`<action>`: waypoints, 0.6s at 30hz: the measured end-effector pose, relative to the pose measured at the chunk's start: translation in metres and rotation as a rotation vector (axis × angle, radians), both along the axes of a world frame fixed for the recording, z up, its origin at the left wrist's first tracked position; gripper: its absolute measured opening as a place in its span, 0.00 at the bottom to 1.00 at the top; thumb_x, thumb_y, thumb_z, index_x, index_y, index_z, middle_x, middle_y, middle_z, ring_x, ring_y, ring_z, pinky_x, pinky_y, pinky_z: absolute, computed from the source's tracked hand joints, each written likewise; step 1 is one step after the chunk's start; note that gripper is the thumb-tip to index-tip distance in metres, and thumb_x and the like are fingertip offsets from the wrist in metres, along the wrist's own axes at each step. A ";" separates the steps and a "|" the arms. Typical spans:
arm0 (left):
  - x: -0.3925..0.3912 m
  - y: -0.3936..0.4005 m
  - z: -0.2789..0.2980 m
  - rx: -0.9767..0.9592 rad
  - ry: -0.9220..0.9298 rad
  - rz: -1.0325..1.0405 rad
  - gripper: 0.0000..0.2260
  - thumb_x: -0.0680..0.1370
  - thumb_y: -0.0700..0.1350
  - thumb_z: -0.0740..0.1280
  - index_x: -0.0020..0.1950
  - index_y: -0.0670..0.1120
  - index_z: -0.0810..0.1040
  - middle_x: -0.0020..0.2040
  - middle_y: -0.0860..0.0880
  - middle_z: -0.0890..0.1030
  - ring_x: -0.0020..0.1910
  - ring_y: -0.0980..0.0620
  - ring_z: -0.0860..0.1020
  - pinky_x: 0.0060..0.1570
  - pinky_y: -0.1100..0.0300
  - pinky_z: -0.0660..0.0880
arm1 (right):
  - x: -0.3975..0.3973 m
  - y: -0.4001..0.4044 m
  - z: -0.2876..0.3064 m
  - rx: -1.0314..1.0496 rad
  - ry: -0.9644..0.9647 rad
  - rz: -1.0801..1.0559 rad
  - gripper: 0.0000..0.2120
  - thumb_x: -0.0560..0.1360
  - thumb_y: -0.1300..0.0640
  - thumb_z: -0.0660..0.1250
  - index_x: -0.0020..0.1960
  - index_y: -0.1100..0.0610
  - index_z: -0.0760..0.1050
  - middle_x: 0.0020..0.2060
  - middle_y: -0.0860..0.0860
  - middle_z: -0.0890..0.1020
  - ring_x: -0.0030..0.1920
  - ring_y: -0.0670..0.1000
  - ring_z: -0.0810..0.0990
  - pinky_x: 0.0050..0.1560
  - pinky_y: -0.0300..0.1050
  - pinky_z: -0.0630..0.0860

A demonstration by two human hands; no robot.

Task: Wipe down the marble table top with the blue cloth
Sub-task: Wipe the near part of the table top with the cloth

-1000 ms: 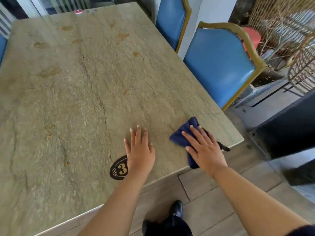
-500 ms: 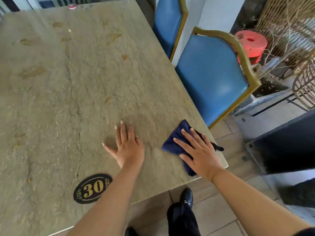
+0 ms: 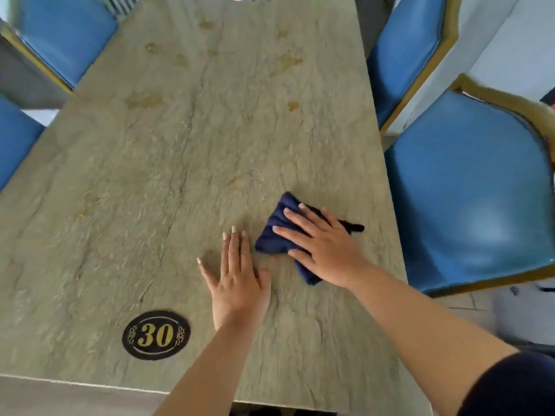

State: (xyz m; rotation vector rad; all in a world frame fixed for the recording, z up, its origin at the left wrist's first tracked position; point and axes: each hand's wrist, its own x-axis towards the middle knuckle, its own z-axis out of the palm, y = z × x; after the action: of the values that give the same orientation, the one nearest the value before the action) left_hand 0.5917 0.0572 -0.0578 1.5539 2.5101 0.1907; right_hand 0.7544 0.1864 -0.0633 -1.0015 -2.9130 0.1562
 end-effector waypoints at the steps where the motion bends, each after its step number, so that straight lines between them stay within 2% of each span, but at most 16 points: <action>1: 0.000 0.000 -0.001 0.008 0.007 0.000 0.29 0.80 0.53 0.45 0.79 0.49 0.42 0.79 0.53 0.40 0.77 0.57 0.36 0.72 0.35 0.41 | 0.001 0.019 0.001 0.004 0.007 -0.134 0.24 0.80 0.39 0.44 0.76 0.39 0.53 0.77 0.46 0.55 0.77 0.53 0.52 0.73 0.60 0.55; 2: 0.001 0.001 -0.001 0.020 0.010 0.002 0.29 0.80 0.53 0.46 0.79 0.49 0.43 0.80 0.53 0.42 0.77 0.56 0.38 0.72 0.34 0.42 | -0.001 0.035 0.002 -0.010 0.013 -0.297 0.25 0.80 0.39 0.43 0.76 0.40 0.52 0.77 0.47 0.54 0.77 0.54 0.51 0.72 0.60 0.55; 4: 0.001 0.001 -0.002 0.035 0.019 0.001 0.29 0.79 0.53 0.47 0.79 0.49 0.46 0.80 0.52 0.46 0.78 0.55 0.41 0.72 0.34 0.43 | -0.018 0.058 0.004 -0.078 -0.018 -0.605 0.26 0.80 0.39 0.41 0.77 0.41 0.46 0.78 0.49 0.47 0.77 0.55 0.44 0.74 0.61 0.47; 6: 0.001 0.002 -0.003 0.025 0.024 0.004 0.29 0.78 0.53 0.47 0.79 0.49 0.47 0.80 0.52 0.46 0.78 0.55 0.41 0.73 0.34 0.43 | -0.051 0.064 0.007 -0.143 -0.062 -0.757 0.27 0.80 0.40 0.40 0.77 0.43 0.39 0.77 0.51 0.40 0.76 0.58 0.38 0.73 0.62 0.41; 8: 0.001 0.002 -0.003 0.020 0.020 0.012 0.30 0.78 0.53 0.48 0.79 0.49 0.48 0.80 0.52 0.47 0.78 0.55 0.41 0.73 0.34 0.44 | -0.084 0.054 0.010 -0.145 -0.083 -0.649 0.27 0.81 0.40 0.40 0.77 0.44 0.38 0.77 0.51 0.38 0.76 0.59 0.37 0.73 0.63 0.39; 10: 0.001 0.001 -0.004 0.028 0.028 0.026 0.31 0.77 0.53 0.49 0.79 0.47 0.49 0.80 0.51 0.48 0.78 0.54 0.43 0.73 0.34 0.47 | -0.104 0.035 0.006 -0.090 -0.034 -0.330 0.26 0.81 0.40 0.43 0.77 0.43 0.44 0.78 0.50 0.43 0.77 0.58 0.41 0.74 0.61 0.42; 13: 0.000 0.000 -0.004 0.045 0.021 0.054 0.33 0.76 0.54 0.52 0.79 0.44 0.47 0.80 0.49 0.45 0.79 0.50 0.44 0.74 0.36 0.49 | -0.085 0.030 0.003 -0.020 0.034 0.209 0.24 0.80 0.40 0.48 0.76 0.41 0.55 0.77 0.47 0.55 0.77 0.54 0.52 0.74 0.57 0.50; 14: 0.000 0.000 -0.004 0.045 0.022 0.047 0.34 0.77 0.54 0.51 0.79 0.44 0.45 0.80 0.49 0.43 0.78 0.50 0.43 0.74 0.36 0.48 | -0.073 0.040 0.002 0.008 0.027 0.299 0.24 0.80 0.40 0.48 0.75 0.41 0.56 0.77 0.46 0.57 0.77 0.53 0.53 0.74 0.55 0.51; 15: 0.000 0.000 -0.003 0.043 0.020 0.040 0.34 0.77 0.54 0.51 0.79 0.45 0.43 0.80 0.49 0.41 0.78 0.50 0.42 0.74 0.36 0.47 | -0.060 0.054 -0.002 0.034 0.025 0.305 0.23 0.80 0.40 0.48 0.75 0.40 0.57 0.76 0.46 0.58 0.76 0.53 0.55 0.74 0.55 0.53; 16: 0.000 0.000 -0.003 0.040 0.015 0.038 0.33 0.78 0.54 0.50 0.79 0.45 0.41 0.80 0.49 0.40 0.78 0.51 0.40 0.74 0.36 0.45 | -0.048 0.067 -0.005 0.049 0.042 0.222 0.23 0.80 0.41 0.48 0.74 0.41 0.58 0.76 0.47 0.60 0.76 0.54 0.57 0.73 0.58 0.57; 18: 0.000 0.002 -0.003 0.030 0.016 0.038 0.32 0.78 0.55 0.48 0.79 0.46 0.39 0.79 0.50 0.38 0.78 0.53 0.38 0.74 0.37 0.43 | -0.031 0.083 -0.002 0.017 0.076 -0.123 0.24 0.79 0.41 0.48 0.74 0.41 0.58 0.76 0.49 0.60 0.75 0.56 0.58 0.70 0.61 0.60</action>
State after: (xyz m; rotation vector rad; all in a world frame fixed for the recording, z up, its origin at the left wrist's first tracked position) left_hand 0.5918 0.0590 -0.0609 1.5259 2.5619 0.2225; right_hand 0.7237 0.2689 -0.0656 -1.1421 -2.7705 0.1590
